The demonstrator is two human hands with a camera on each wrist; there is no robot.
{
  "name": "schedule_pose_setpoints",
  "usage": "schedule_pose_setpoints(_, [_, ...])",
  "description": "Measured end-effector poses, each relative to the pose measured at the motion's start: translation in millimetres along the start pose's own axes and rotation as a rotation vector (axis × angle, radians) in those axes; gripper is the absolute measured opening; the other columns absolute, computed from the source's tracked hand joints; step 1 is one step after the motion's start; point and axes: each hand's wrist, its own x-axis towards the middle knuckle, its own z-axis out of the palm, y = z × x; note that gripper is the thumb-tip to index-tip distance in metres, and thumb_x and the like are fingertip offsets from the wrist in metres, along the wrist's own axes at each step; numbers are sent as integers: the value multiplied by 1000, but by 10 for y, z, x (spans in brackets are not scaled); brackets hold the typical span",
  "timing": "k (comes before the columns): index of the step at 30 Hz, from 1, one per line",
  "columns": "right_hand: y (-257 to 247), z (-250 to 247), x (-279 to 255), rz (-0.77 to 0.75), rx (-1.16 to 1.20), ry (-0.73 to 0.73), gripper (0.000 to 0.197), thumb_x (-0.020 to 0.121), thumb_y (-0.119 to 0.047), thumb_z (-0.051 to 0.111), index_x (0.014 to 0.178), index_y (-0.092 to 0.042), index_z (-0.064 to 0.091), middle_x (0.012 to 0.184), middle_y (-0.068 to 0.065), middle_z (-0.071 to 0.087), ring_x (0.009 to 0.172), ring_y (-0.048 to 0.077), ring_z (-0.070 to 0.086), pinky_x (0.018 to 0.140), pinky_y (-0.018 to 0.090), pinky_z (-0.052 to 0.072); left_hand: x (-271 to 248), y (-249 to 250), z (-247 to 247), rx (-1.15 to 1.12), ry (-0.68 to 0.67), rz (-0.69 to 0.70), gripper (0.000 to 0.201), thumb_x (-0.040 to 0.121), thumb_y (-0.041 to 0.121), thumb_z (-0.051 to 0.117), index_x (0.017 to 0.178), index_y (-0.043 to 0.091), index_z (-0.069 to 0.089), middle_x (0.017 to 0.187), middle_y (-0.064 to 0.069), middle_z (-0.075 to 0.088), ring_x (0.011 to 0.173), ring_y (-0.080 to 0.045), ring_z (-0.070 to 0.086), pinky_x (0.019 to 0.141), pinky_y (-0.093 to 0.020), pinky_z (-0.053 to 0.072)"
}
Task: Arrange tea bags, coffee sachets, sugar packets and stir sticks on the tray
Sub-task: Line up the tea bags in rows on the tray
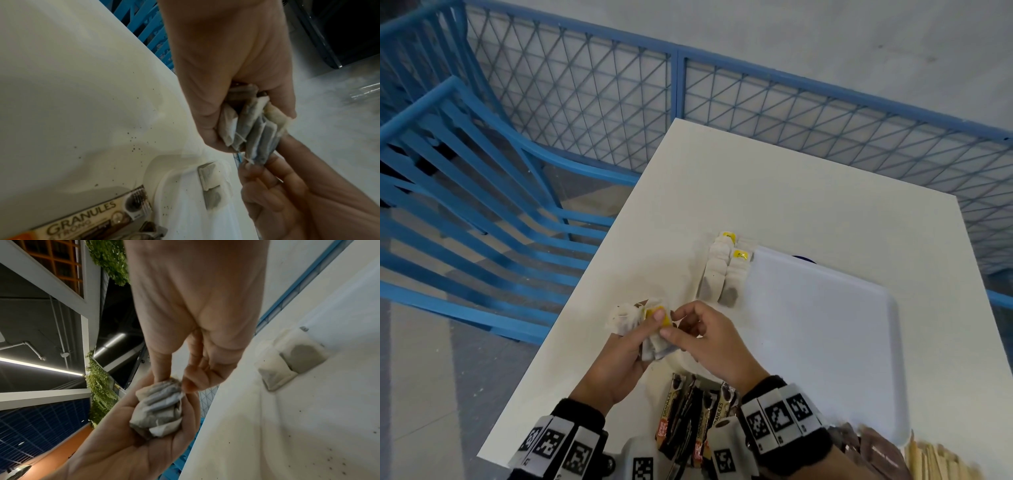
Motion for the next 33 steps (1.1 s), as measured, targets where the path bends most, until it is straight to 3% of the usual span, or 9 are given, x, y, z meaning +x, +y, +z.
schedule_pose_setpoints(2, [14, -1, 4, 13, 17, -8, 14, 81, -25, 72, 90, -22, 61, 74, 0, 58, 63, 8, 52, 51, 14, 41, -21, 5, -2, 5, -29, 12, 34, 73, 41, 76, 88, 11, 70, 80, -10, 69, 76, -19, 67, 74, -29, 56])
schedule_pose_setpoints(5, [37, -9, 4, 25, 58, -17, 11, 84, -18, 68, 91, -15, 60, 77, 8, 59, 60, 13, 53, 48, 18, 44, -35, -15, -52, -53, -28, -3, 41, 77, 27, 74, 103, 0, 58, 88, -17, 66, 85, -27, 64, 79, -34, 56])
schedule_pose_setpoints(7, [52, -14, -2, 34, 91, -9, 10, 85, -12, 66, 91, -9, 58, 75, 7, 60, 55, 11, 54, 48, 20, 45, -51, -19, -82, -48, -28, -13, 49, 78, 21, 71, 114, -5, 54, 96, -20, 68, 91, -29, 67, 78, -33, 56])
schedule_pose_setpoints(10, [76, -19, -12, 49, 91, 2, 12, 88, -13, 63, 90, -5, 54, 74, 2, 61, 49, 12, 52, 48, 22, 44, -75, -25, -108, -23, -35, -12, 67, 65, 25, 82, 120, -2, 55, 113, -25, 64, 101, -34, 64, 84, -37, 56])
schedule_pose_setpoints(14, [83, -17, -22, 72, 226, -11, 11, 89, -9, 60, 91, -4, 51, 80, 7, 61, 63, 15, 58, 49, 22, 46, -60, -44, -117, -38, 17, 2, 34, 80, 5, 59, 113, -3, 59, 108, -24, 65, 94, -32, 67, 75, -31, 57])
schedule_pose_setpoints(17, [105, -53, -21, 104, 312, -3, 8, 89, -7, 59, 91, -5, 52, 81, 9, 62, 65, 12, 60, 52, 22, 47, -56, -46, -129, -36, 20, -7, 48, 74, 8, 66, 118, -5, 55, 109, -21, 65, 92, -25, 67, 70, -26, 56])
schedule_pose_setpoints(21, [192, -160, 18, 135, 280, 75, 18, 90, -11, 59, 106, -4, 62, 81, 4, 61, 60, 7, 53, 54, 20, 44, -53, -59, -152, -59, 99, -12, 42, 72, 6, 56, 114, 2, 56, 88, -7, 70, 78, -14, 69, 60, -20, 54])
schedule_pose_setpoints(28, [399, -380, 235, 241, 97, 264, 11, 88, -17, 63, 91, -6, 67, 75, 6, 60, 60, 14, 52, 57, 21, 46, -87, -58, -188, -51, 137, -17, 35, 71, 8, 56, 105, 8, 60, 83, -5, 68, 74, -11, 68, 57, -19, 53])
schedule_pose_setpoints(33, [524, -392, 404, 268, 55, 330, 7, 85, -14, 66, 84, -11, 60, 76, 4, 64, 64, 14, 59, 54, 21, 44, -102, -55, -198, -45, 143, -9, 31, 70, 9, 57, 101, 8, 61, 82, -6, 68, 74, -12, 68, 59, -21, 53])
